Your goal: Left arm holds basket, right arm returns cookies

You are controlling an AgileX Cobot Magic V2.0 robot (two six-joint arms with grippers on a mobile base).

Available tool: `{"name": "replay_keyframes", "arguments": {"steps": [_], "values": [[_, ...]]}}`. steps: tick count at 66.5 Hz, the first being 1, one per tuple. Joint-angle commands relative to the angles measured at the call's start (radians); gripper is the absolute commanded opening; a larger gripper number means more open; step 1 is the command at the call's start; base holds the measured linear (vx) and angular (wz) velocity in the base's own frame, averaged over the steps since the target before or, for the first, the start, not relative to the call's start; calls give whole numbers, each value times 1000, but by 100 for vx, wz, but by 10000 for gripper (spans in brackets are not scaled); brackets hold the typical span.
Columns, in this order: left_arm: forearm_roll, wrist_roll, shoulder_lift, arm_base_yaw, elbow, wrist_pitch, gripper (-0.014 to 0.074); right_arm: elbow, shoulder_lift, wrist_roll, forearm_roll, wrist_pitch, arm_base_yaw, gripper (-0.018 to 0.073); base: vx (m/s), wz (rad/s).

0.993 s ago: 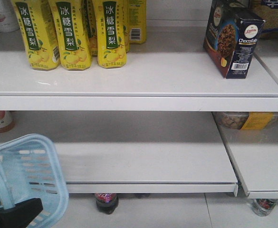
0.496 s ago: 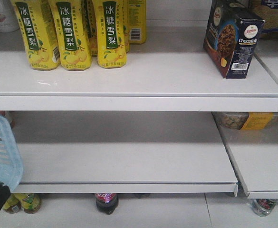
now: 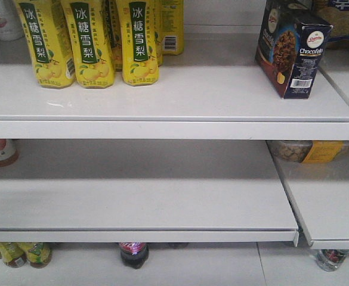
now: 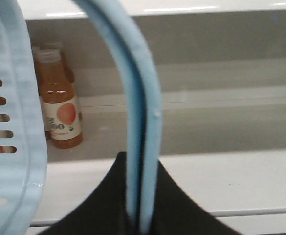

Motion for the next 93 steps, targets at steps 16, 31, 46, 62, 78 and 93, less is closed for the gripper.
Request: {"name": "replay_keyframes", "arguments": {"steps": [16,31,46,62,78,93], "values": [[64,-143,-139,72,-29,39,-3,-29,8,-4,-9,-66,-4,-6,0,0],[64,-145,-139,73,-29,40,-3,-29,8,-4,-9,-66,-4,-6,0,0],[64,-145,-139,37,-29,36,-3,-29,8,-4,-9,-66,-4,-6,0,0],[63,-144,-139,3,-29,37,-3,-29,8,-4,-9,-66,-4,-6,0,0],[63,-144,-138,-1,-30,37,-3,-29,8,-4,-9,-66,-4,-6,0,0],[63,-144,-138,-1,-30,37,-3,-29,8,-4,-9,-66,-4,-6,0,0]]}}
